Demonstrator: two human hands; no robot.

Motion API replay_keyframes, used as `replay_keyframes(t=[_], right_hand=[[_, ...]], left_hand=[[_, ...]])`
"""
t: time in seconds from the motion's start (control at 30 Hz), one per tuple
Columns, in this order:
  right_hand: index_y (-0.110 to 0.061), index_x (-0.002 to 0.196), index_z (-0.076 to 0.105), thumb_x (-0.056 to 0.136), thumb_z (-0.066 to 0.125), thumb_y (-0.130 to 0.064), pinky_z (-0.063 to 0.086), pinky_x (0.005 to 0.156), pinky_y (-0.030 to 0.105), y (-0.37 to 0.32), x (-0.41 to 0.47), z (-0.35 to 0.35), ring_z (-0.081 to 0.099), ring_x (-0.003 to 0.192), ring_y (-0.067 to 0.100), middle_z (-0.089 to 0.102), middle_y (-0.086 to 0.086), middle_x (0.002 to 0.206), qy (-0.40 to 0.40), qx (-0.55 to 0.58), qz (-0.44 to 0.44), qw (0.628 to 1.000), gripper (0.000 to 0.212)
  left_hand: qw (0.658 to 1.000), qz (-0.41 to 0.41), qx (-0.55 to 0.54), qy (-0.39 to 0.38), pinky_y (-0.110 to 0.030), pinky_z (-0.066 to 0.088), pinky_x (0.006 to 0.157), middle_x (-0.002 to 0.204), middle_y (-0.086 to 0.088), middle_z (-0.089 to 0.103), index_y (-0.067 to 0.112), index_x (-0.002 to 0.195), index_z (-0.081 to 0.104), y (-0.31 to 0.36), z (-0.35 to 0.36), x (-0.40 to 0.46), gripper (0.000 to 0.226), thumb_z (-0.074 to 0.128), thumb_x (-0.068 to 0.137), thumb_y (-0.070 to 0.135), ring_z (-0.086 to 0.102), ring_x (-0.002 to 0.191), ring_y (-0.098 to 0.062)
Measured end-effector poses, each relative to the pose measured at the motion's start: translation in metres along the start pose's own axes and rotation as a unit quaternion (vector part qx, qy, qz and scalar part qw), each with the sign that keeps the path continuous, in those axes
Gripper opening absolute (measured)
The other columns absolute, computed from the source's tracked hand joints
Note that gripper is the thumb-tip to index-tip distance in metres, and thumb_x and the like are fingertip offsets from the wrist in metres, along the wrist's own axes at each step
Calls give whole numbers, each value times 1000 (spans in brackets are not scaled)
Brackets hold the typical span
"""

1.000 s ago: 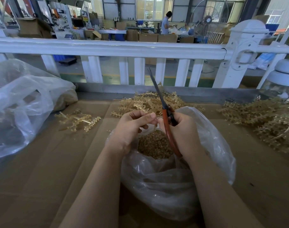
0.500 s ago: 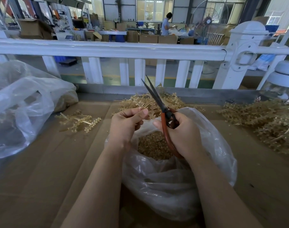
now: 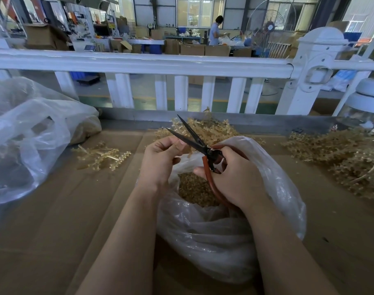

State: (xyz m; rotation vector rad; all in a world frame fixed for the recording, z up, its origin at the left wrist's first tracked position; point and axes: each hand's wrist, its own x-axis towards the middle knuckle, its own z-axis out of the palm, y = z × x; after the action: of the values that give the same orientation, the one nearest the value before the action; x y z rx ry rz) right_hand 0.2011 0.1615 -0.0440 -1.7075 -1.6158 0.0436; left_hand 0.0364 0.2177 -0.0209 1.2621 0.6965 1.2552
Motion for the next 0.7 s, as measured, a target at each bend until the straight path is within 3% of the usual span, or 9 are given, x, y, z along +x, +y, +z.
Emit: replay_keyframes(t=[0.23,0.4,0.57,0.7], right_hand=[[-30,103,61,62,54,-90,51,76,22,1,1,2,58,87,3,63,-20,96,-8,-11,17,1000,73],[-32,100,60,64,56,-86,39,67,9,0,1,3,55,80,0,59,-23,88,-7,-4,18,1000,66],[-26,92,62,64,55,-86,37,62,8,0,2,2,53,72,-2,60,-20,80,6,-28,8,1000,66],[-24,84,63,65,39,-93,36,59,8,-4,-1,0,54,65,2,61,-17,74,47,-71,-13,996,75]], left_hand=[[1000,-23,4,-11,-14,43,59,59,12,63,27,52,69,-1,-4,0,50,55,94,4,55,57,2],[998,-55,-39,-4,-23,37,67,58,11,61,25,52,70,-1,-2,0,49,54,95,7,52,58,0],[994,-76,-75,5,-22,38,67,59,9,59,23,56,71,-1,-3,1,38,59,90,11,49,60,-3],[994,-76,-84,4,-21,38,66,61,9,61,22,61,72,2,-3,-1,13,67,72,26,49,60,-3]])
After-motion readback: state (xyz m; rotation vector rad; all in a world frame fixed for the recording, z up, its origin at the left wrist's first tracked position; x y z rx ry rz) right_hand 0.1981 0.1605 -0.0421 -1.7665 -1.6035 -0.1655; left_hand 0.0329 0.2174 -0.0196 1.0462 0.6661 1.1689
